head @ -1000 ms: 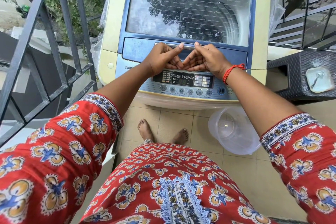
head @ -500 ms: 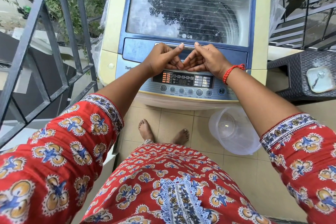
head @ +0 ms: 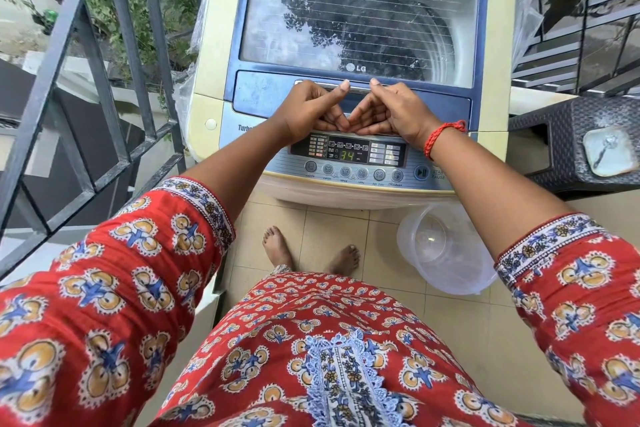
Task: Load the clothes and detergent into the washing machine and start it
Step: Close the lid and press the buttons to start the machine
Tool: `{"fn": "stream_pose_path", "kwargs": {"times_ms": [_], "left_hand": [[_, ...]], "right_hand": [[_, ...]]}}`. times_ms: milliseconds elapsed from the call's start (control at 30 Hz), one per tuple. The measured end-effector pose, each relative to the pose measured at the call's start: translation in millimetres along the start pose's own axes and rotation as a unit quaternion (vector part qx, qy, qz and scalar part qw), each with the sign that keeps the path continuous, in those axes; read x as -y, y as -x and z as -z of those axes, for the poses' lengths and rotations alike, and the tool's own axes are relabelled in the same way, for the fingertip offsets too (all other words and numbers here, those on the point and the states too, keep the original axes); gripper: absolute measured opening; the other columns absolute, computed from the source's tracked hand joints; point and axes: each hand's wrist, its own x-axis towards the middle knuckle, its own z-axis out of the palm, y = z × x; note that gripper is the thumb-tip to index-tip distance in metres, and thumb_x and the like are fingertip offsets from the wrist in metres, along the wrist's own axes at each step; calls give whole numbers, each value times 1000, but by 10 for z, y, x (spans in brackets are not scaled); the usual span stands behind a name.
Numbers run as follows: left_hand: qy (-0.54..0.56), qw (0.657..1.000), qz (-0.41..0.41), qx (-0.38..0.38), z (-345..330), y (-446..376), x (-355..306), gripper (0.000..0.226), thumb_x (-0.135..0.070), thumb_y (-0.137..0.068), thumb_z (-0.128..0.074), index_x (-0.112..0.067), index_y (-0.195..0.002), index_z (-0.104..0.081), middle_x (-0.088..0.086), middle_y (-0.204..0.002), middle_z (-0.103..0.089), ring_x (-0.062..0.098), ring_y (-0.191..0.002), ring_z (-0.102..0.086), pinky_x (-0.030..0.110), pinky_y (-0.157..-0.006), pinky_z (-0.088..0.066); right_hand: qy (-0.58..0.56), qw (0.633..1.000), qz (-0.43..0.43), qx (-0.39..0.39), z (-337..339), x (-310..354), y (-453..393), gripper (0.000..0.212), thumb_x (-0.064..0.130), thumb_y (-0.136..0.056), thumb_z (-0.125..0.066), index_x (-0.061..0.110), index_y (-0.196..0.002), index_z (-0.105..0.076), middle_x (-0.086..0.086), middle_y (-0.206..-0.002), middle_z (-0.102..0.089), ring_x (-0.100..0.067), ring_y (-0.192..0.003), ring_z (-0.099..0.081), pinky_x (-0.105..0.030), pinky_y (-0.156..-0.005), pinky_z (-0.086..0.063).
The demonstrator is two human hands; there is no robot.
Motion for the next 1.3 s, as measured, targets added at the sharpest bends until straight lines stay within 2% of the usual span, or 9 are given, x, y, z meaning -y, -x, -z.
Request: {"fn": "stream_pose_path", "kwargs": {"times_ms": [300, 500, 733, 933, 1300], "left_hand": [[-2, 1000, -2, 2, 2, -1, 1, 53, -48, -91, -51, -14, -56, -73, 21, -73, -71, 35, -78, -71, 38, -75, -59], [-7, 1000, 4, -3, 4, -10, 13, 54, -44, -95, -50, -13, -56, -73, 17, -69, -72, 30, -75, -71, 32, -72, -60], [-6, 1000, 2, -3, 2, -1, 3, 54, -43, -96, -50, -14, -57, -73, 22, -74, -71, 30, -76, -71, 32, -73, -60], [-7, 1000, 3, -7, 3, -3, 12, 53, -41, -97, -50, -8, -61, -72, 16, -69, -72, 28, -74, -71, 31, -71, -60], [-2, 1000, 0, -3, 4, -33, 46, 54, -47, -92, -52, -13, -56, -73, 12, -66, -73, 23, -70, -72, 24, -64, -57]], "right_hand": [[-2, 1000, 0, 3, 2, 0, -1, 61, 39, -105, -29, 6, -80, -74, -12, -80, -76, -25, -84, -74, -30, -74, -60], [0, 1000, -1, 3, -10, 15, 8, 61, 38, -105, -27, 1, -84, -71, -11, -79, -76, -23, -82, -74, -28, -71, -60], [3, 1000, -3, -3, -27, 39, 25, 61, 37, -106, -27, 0, -86, -70, -10, -78, -76, -22, -82, -74, -28, -72, -60], [2, 1000, 2, -2, -30, 43, 34, 61, 36, -106, -27, -2, -87, -70, -10, -78, -76, -22, -81, -74, -26, -69, -59], [1, 1000, 8, -8, -32, 9, 19, 61, 39, -105, -27, 2, -84, -72, -11, -79, -76, -22, -81, -74, -25, -67, -59]]}}
